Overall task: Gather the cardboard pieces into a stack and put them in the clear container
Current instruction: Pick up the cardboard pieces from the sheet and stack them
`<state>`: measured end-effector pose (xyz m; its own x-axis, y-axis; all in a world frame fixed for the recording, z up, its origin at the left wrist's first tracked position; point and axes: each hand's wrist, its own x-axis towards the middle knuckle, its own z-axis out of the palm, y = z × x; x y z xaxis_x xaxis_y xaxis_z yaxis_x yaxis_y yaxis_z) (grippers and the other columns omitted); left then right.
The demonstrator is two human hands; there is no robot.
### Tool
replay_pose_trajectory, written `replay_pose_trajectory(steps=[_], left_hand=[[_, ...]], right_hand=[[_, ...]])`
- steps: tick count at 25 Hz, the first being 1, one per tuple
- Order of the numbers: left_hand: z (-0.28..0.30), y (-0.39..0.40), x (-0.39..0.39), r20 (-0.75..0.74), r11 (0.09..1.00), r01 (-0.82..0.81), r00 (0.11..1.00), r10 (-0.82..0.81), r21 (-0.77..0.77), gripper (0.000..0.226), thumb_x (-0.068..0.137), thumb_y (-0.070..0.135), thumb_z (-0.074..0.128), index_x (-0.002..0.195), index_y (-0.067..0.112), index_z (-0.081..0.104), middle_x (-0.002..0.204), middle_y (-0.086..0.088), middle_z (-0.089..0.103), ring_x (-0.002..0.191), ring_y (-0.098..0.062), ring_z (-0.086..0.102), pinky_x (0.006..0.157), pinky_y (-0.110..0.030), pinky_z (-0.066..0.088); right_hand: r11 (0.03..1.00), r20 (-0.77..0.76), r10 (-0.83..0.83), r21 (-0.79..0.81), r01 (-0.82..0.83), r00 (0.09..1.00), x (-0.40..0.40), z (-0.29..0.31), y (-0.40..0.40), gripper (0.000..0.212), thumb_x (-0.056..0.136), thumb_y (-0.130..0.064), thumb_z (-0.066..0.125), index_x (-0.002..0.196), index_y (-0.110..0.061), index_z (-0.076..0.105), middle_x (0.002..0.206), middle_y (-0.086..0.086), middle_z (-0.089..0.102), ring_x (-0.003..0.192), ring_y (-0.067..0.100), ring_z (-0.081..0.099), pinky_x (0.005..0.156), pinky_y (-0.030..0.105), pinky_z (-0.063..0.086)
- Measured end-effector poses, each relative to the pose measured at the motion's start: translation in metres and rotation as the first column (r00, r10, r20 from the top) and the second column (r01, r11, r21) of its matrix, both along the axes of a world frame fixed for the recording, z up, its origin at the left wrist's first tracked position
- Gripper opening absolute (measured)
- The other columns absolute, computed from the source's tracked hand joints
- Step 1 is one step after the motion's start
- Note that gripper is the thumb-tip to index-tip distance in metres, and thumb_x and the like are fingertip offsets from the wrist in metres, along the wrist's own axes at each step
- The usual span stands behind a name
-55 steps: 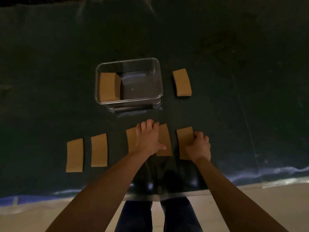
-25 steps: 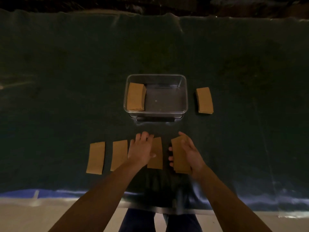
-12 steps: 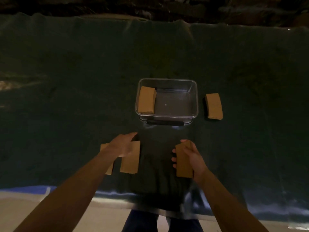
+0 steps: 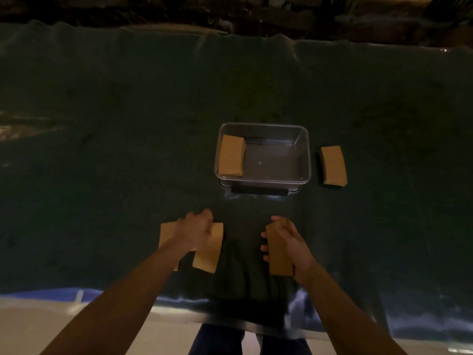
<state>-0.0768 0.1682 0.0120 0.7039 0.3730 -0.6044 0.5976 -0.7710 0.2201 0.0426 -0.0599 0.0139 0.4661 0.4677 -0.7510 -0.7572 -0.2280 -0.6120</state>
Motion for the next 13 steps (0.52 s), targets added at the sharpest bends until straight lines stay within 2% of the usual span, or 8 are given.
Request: replay_pose_trajectory(steps=[1, 2, 4, 6, 7, 8, 10, 13], left_hand=[[0.006, 0.0, 0.005, -0.006, 0.978, -0.065, 0.998, 0.065, -0.198, 0.024, 0.089, 0.022, 0.066, 0.105, 0.027, 0.049, 0.116, -0.001, 0.058, 0.104, -0.018, 0.054, 0.084, -0.034, 0.046], [0.013, -0.002, 0.01, -0.022, 0.904, -0.133, 0.991, 0.135, -0.406, 0.023, 0.088, 0.021, 0.068, 0.1, 0.029, 0.051, 0.112, 0.001, 0.06, 0.101, -0.016, 0.056, 0.083, -0.033, 0.046], [0.028, -0.013, 0.022, -0.062, 0.678, -0.226, 0.964, 0.257, -0.699, 0.023, 0.085, 0.017, 0.072, 0.1, 0.028, 0.058, 0.107, 0.0, 0.065, 0.102, -0.017, 0.062, 0.089, -0.036, 0.05], [0.033, -0.029, 0.031, -0.061, 0.523, -0.247, 0.936, 0.347, -0.816, 0.025, 0.084, 0.012, 0.072, 0.103, 0.024, 0.061, 0.1, -0.001, 0.069, 0.095, -0.016, 0.067, 0.09, -0.038, 0.052], [0.033, -0.037, 0.034, -0.049, 0.493, -0.248, 0.923, 0.382, -0.834, 0.026, 0.085, 0.009, 0.072, 0.104, 0.023, 0.06, 0.096, -0.002, 0.069, 0.086, -0.014, 0.068, 0.084, -0.037, 0.054], [0.032, -0.044, 0.035, -0.027, 0.492, -0.245, 0.912, 0.409, -0.835, 0.026, 0.086, 0.008, 0.071, 0.104, 0.022, 0.059, 0.094, -0.003, 0.068, 0.076, -0.01, 0.067, 0.076, -0.033, 0.055], [0.031, -0.054, 0.036, 0.085, 0.598, -0.205, 0.904, 0.42, -0.775, 0.026, 0.085, 0.011, 0.073, 0.1, 0.026, 0.058, 0.099, -0.003, 0.064, 0.073, -0.005, 0.064, 0.07, -0.028, 0.056], [0.027, -0.061, 0.031, 0.295, 0.828, -0.085, 0.91, 0.291, -0.554, 0.027, 0.084, 0.023, 0.075, 0.105, 0.03, 0.061, 0.115, 0.002, 0.049, 0.105, -0.014, 0.056, 0.091, -0.038, 0.053]], right_hand=[[0.999, 0.002, 0.035, -0.007, -0.035, 0.999, -0.002, 0.004, 0.002, 0.022, 0.098, -0.033, 0.052, 0.119, -0.031, 0.059, 0.105, 0.02, 0.065, 0.073, 0.03, 0.065, 0.061, 0.041, 0.056], [0.998, -0.006, 0.07, -0.001, -0.07, 0.998, -0.005, 0.008, 0.005, 0.026, 0.096, -0.04, 0.054, 0.12, -0.034, 0.059, 0.106, 0.018, 0.066, 0.076, 0.029, 0.065, 0.062, 0.041, 0.056], [0.987, -0.021, 0.162, 0.022, -0.162, 0.987, -0.009, 0.014, 0.009, 0.04, 0.091, -0.052, 0.053, 0.127, -0.035, 0.056, 0.112, 0.014, 0.066, 0.086, 0.028, 0.067, 0.07, 0.043, 0.057], [0.971, -0.112, 0.235, 0.081, -0.227, 0.966, -0.014, 0.019, 0.013, 0.057, 0.088, -0.063, 0.046, 0.13, -0.026, 0.058, 0.119, 0.015, 0.067, 0.095, 0.03, 0.067, 0.081, 0.045, 0.056], [0.969, -0.205, 0.233, 0.137, -0.208, 0.95, -0.018, 0.021, 0.015, 0.065, 0.089, -0.066, 0.042, 0.129, -0.019, 0.062, 0.117, 0.018, 0.069, 0.092, 0.031, 0.068, 0.081, 0.044, 0.056], [0.97, -0.288, 0.216, 0.177, -0.169, 0.933, -0.02, 0.022, 0.017, 0.072, 0.089, -0.068, 0.039, 0.126, -0.012, 0.064, 0.111, 0.02, 0.07, 0.084, 0.031, 0.068, 0.077, 0.043, 0.057], [0.975, -0.357, 0.178, 0.192, -0.115, 0.917, -0.022, 0.022, 0.015, 0.079, 0.087, -0.071, 0.04, 0.122, -0.004, 0.064, 0.096, 0.02, 0.069, 0.072, 0.029, 0.066, 0.066, 0.041, 0.059], [0.981, -0.293, 0.161, 0.152, -0.12, 0.942, -0.021, 0.024, 0.014, 0.075, 0.083, -0.072, 0.046, 0.125, -0.012, 0.061, 0.087, 0.018, 0.069, 0.067, 0.028, 0.065, 0.061, 0.04, 0.059]])
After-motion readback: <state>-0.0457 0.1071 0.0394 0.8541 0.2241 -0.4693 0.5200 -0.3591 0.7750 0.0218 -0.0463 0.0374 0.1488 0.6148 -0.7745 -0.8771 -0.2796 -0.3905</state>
